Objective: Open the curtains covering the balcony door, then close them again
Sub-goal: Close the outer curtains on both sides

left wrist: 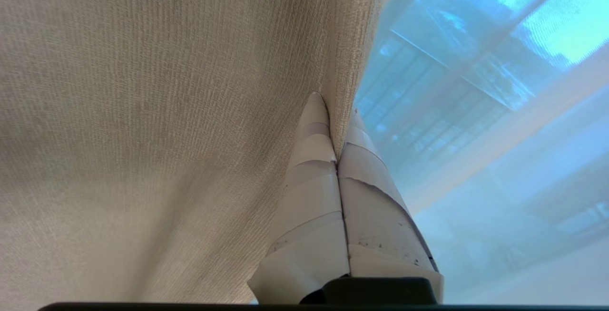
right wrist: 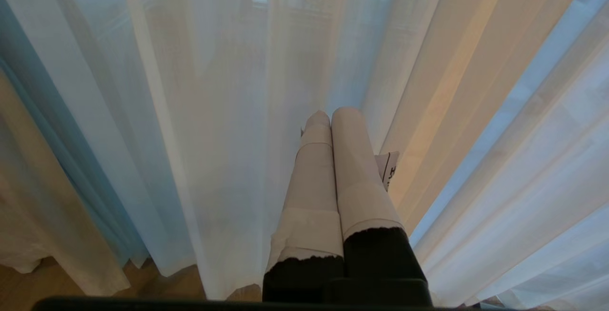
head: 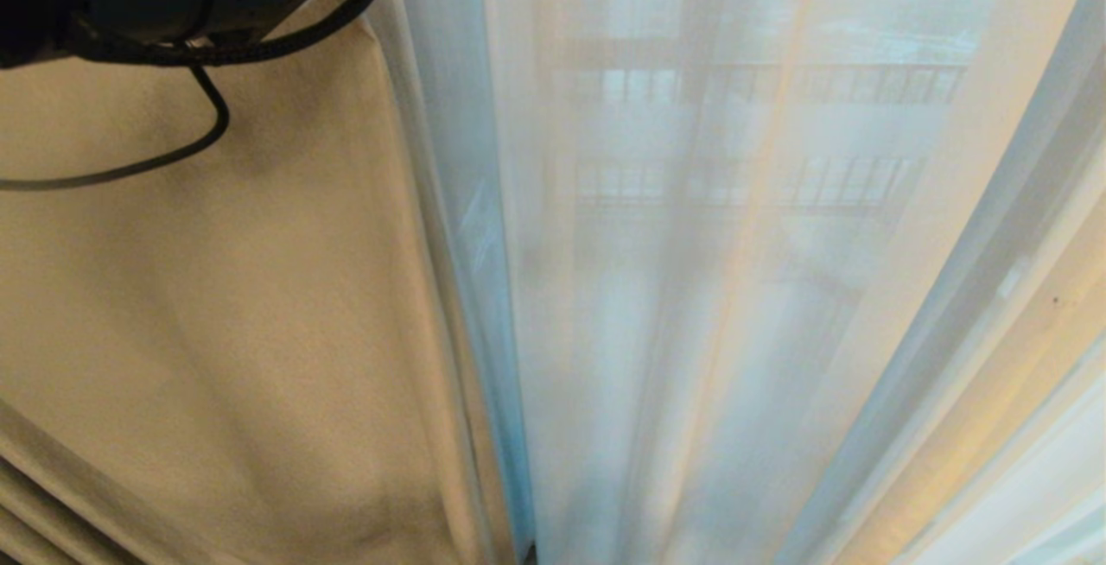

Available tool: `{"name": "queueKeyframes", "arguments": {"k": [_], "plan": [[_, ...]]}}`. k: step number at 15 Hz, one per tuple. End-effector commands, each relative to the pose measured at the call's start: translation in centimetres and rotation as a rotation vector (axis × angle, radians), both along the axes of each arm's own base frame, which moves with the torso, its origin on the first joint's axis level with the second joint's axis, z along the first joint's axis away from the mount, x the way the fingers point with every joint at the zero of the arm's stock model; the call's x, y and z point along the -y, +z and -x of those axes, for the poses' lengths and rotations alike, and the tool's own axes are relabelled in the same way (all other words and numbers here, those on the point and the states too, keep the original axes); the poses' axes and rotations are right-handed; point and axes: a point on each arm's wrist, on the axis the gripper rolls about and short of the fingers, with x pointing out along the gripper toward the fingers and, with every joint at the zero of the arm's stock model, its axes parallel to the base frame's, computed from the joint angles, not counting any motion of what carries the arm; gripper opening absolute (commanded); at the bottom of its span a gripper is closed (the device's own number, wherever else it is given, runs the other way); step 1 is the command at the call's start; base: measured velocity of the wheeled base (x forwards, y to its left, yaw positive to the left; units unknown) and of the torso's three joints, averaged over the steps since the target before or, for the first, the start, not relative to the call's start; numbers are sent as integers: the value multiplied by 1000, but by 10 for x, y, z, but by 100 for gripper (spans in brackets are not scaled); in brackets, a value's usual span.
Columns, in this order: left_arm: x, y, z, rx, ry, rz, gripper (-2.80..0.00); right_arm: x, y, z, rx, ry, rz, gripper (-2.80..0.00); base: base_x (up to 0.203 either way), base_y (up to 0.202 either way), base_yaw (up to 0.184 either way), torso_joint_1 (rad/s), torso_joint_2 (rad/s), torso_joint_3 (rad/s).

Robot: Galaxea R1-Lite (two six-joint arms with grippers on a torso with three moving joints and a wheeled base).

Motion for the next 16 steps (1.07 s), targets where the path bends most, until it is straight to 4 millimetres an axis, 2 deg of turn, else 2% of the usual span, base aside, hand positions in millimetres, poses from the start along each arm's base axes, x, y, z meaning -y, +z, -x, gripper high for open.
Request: {"name": "queueKeyframes", "arguments": {"k": [1,11,16], "plan": [[8,-4,-2,-7,-15,-3,-280,0,0,0,0,1,1,-280,0,0,0,0,0,0],[50,-15,4,-10,-68,-6,-280,0,0,0,0,1,1,-280,0,0,0,0,0,0],[50,-15,4,-11,-53,-6,-280,0,0,0,-1,1,1,-280,0,0,0,0,0,0]]}}
